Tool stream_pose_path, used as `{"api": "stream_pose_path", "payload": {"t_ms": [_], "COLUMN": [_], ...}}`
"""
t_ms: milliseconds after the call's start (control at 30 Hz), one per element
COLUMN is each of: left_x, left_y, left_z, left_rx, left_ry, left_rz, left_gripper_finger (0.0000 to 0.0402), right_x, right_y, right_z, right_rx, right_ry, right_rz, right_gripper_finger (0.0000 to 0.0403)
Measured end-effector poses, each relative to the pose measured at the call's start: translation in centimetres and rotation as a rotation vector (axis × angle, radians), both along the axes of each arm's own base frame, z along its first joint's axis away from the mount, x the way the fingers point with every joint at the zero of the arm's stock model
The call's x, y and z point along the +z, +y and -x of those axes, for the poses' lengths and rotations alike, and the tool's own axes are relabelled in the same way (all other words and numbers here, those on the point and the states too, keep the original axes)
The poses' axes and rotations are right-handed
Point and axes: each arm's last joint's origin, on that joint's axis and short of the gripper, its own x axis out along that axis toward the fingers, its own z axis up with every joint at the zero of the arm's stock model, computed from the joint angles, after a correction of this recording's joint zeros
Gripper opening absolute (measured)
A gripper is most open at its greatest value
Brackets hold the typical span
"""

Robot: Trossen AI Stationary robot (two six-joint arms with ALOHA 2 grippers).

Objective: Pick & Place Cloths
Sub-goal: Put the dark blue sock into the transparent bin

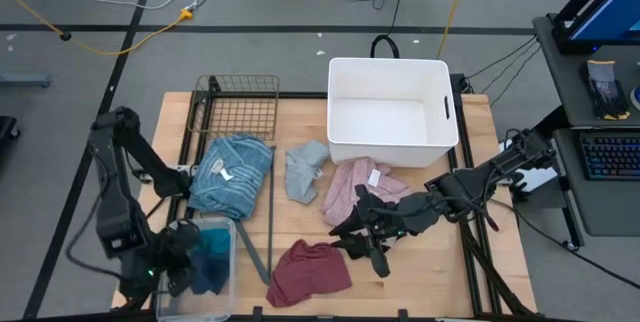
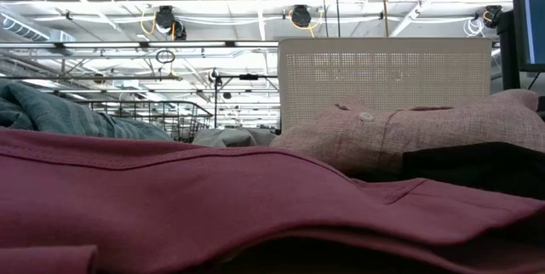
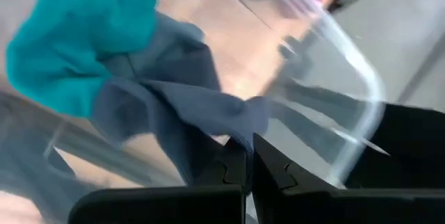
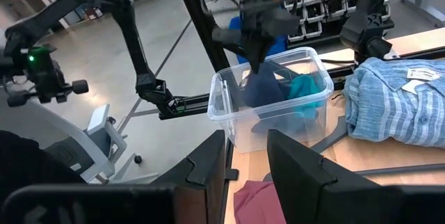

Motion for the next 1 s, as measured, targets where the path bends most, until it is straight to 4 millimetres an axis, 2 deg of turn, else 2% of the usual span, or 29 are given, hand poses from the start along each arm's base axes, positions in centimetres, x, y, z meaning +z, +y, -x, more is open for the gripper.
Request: {"api": "stream_pose_path", "payload": {"t_ms": [300, 633, 800, 1000], "left_x": [-3.7, -5.7, -5.9, -5.9], "left_y": [-2.2, -3.4, -3.5, -3.6], "left_z": [-1.6, -1.9, -2.0, -2.1], "left_rx": [0.022, -0.012, -0.008, -0.003], "left_ry": [0.082, 0.152, 0.148, 0.142], "left_rz": [-0.169, -0.233, -0.241, -0.224], "left_gripper_finger": [0.0001, 0.0008, 0.0053, 0.0147], "right_x": [0.0, 0.0, 0.0, 0.0], "right_y": [0.0, 0.0, 0.0, 0.0], "right_z": [0.0, 0.0, 0.0, 0.0], "right_rx": [0.000, 0.003, 0.006, 0.013], "right_ry": [0.000, 0.001, -0.002, -0.003], "right_rz": [0.000, -0.001, 0.009, 0.022], "right_gripper_finger": [0.0100, 0.0100, 0.0100, 0.0100]}}
